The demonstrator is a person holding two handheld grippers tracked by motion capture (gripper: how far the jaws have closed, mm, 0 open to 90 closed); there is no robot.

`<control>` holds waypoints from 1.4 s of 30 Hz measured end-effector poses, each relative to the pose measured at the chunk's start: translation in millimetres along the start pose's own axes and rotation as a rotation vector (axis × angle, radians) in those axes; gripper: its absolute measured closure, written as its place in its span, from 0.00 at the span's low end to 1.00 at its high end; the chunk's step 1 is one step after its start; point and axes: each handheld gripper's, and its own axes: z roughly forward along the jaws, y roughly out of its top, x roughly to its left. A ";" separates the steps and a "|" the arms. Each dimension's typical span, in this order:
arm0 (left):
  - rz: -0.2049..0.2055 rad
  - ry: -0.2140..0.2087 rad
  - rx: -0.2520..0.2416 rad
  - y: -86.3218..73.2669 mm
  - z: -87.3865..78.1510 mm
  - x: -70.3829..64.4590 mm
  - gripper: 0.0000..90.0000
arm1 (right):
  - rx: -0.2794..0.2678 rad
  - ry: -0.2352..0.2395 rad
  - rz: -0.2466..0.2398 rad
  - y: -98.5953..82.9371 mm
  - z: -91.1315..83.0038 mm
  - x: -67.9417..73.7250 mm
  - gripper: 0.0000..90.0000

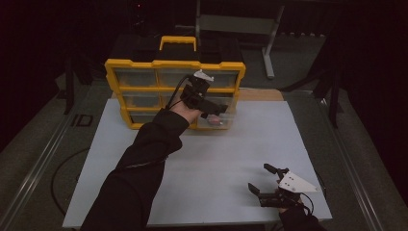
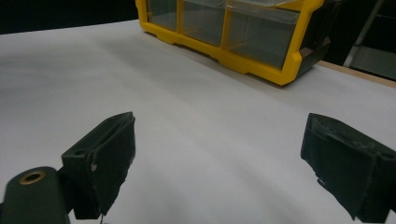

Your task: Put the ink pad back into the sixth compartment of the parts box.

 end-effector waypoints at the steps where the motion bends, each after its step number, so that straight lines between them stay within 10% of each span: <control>1: 0.000 0.000 0.000 0.0 0.0 0.0 0.00 | 0.000 0.000 0.000 0.0 0.0 0.0 0.11; 42: -0.018 -0.045 -0.071 -67.8 -48.8 7.2 0.00 | 0.004 -0.007 0.000 -0.5 -0.3 0.0 0.11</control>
